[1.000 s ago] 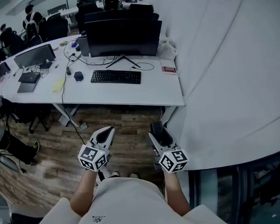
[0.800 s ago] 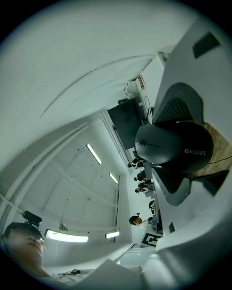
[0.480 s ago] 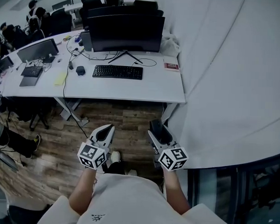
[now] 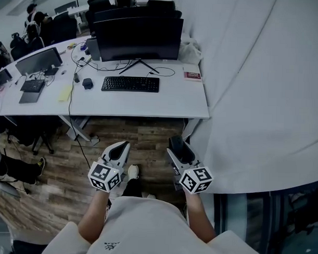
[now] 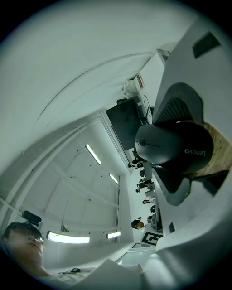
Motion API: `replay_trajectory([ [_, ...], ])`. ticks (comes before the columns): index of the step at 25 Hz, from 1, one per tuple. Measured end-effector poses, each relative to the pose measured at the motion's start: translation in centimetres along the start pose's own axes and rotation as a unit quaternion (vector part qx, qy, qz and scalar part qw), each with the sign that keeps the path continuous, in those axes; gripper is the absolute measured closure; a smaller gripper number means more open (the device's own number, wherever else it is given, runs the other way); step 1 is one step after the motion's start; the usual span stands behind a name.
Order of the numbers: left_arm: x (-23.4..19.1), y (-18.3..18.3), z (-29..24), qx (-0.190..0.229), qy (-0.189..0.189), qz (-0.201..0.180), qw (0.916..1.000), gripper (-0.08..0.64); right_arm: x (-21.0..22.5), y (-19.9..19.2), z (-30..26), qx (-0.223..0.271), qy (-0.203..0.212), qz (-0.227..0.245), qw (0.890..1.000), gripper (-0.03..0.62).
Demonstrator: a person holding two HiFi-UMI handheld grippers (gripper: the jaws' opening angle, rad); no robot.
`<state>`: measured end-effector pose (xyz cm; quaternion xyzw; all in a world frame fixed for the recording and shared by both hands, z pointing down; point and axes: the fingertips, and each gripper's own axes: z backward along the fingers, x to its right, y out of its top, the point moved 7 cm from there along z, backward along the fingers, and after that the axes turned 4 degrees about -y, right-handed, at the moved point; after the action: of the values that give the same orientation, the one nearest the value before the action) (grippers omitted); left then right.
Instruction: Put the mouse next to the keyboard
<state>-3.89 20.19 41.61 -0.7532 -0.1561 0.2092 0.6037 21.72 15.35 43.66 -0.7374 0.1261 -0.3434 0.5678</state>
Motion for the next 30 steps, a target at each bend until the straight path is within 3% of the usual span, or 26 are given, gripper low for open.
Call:
replay_trajectory([
  [15,-9.0,0.8,-6.0,-0.009,-0.021,0.015,0.9996,0.554,2.0,1.3,-9.4,-0.011,-0.023,0.003,1.000,0.285],
  [30,-21.4,3.4,-12.7,-0.006,-0.072,0.017,0.9973,0.554,3.2,2.9,-21.1,-0.007,-0.087,0.006,0.996,0.285],
])
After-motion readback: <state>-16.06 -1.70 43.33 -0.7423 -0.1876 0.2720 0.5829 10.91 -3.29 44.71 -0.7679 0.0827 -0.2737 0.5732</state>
